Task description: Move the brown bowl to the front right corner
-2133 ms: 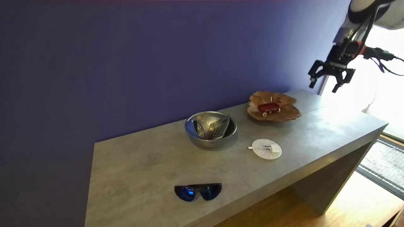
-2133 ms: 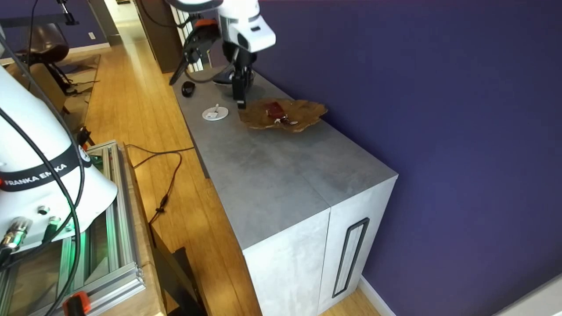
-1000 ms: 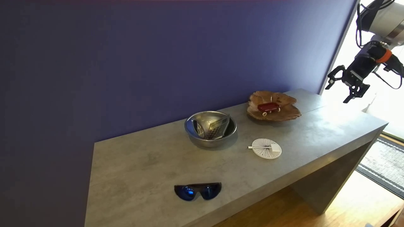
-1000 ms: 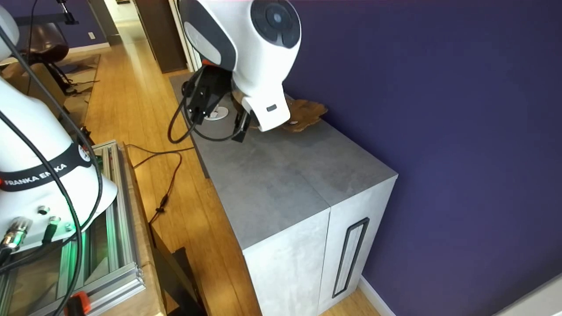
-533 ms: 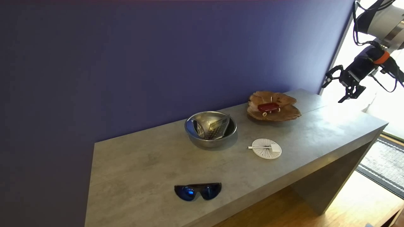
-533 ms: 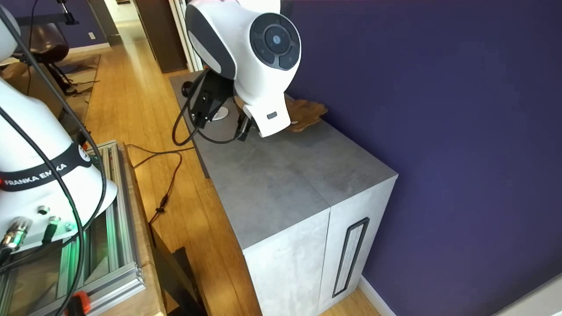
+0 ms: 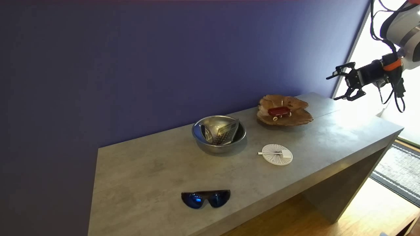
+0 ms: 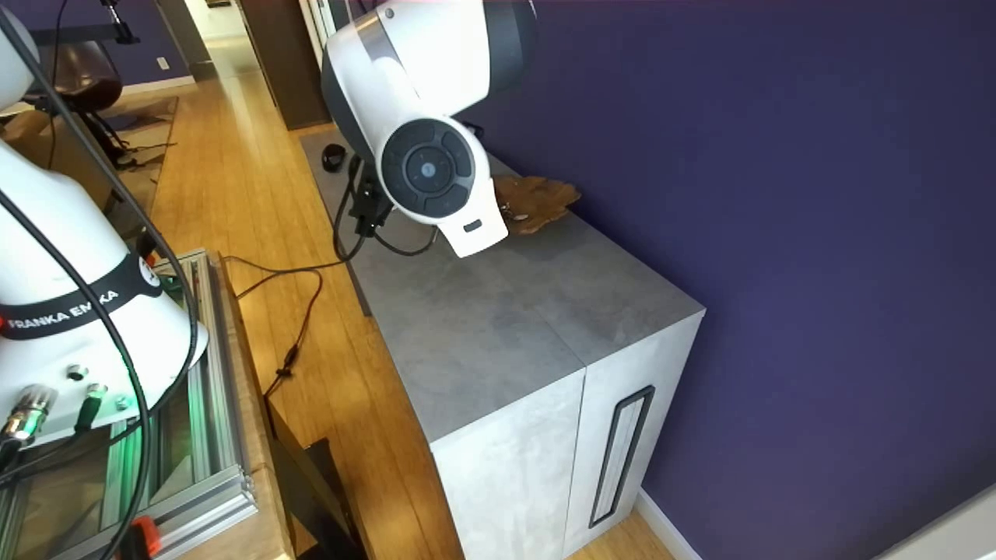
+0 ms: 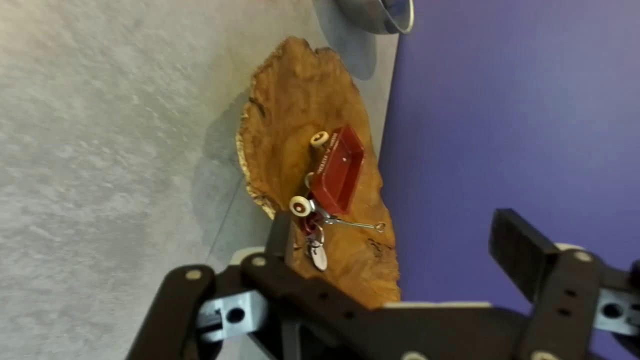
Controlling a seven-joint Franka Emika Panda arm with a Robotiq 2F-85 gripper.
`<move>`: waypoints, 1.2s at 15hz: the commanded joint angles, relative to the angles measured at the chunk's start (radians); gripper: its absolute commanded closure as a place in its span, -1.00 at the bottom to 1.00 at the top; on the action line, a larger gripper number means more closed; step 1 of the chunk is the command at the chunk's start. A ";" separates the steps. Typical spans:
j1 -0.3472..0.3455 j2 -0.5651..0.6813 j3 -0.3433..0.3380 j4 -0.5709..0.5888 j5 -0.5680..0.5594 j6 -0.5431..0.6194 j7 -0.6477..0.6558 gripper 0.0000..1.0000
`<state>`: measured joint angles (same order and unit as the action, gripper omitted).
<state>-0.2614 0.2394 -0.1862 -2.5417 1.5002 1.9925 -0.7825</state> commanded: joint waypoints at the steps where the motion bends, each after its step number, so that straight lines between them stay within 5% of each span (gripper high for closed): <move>1: 0.012 0.060 -0.003 -0.006 0.196 -0.068 -0.256 -1.00; 2: 0.018 0.079 -0.006 -0.002 0.233 -0.082 -0.333 -1.00; 3: 0.032 0.047 -0.023 -0.003 0.156 -0.053 -0.209 -1.00; 6: 0.039 0.065 -0.028 -0.002 0.167 -0.057 -0.230 -1.00; 13: 0.163 0.164 0.034 0.034 0.365 0.134 -0.455 -1.00; 18: 0.216 0.214 0.023 0.111 0.444 0.164 -0.547 -1.00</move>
<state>-0.0548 0.4234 -0.1522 -2.4867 1.8991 2.1416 -1.2711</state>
